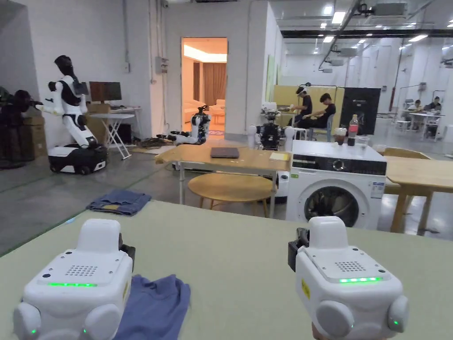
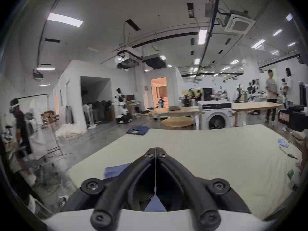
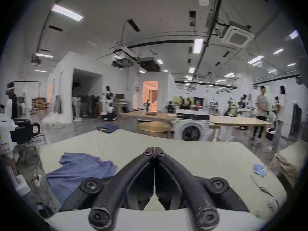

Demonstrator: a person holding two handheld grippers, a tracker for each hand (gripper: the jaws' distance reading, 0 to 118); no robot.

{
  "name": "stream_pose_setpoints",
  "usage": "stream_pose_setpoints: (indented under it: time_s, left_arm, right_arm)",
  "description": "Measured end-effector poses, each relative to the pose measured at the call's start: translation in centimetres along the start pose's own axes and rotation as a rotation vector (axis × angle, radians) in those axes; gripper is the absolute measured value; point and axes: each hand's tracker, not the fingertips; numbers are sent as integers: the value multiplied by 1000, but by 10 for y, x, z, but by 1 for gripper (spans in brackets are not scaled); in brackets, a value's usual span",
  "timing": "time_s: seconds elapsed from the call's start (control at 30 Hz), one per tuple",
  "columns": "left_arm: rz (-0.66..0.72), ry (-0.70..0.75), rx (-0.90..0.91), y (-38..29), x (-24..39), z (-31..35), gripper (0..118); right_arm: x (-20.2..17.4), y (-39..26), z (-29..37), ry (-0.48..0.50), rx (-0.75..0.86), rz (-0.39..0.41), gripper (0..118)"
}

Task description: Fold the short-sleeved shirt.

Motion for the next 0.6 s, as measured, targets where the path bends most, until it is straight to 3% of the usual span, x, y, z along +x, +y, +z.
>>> stream_pose_setpoints:
  time_s: [0.17,0.27,0.6]
  left_arm:
    - [-14,174,-79,-29,-67,21,0]
    - [-67,182,-166,-44,-85,25,0]
    - [31,-53,-530,-94,-68,-86,0]
  right_arm:
    - [-80,-25,-13,212,-47,12,0]
    - [-95,-42,-18,265,-82,-18,0]
    - [-87,-79,-49,251,-131,37,0]
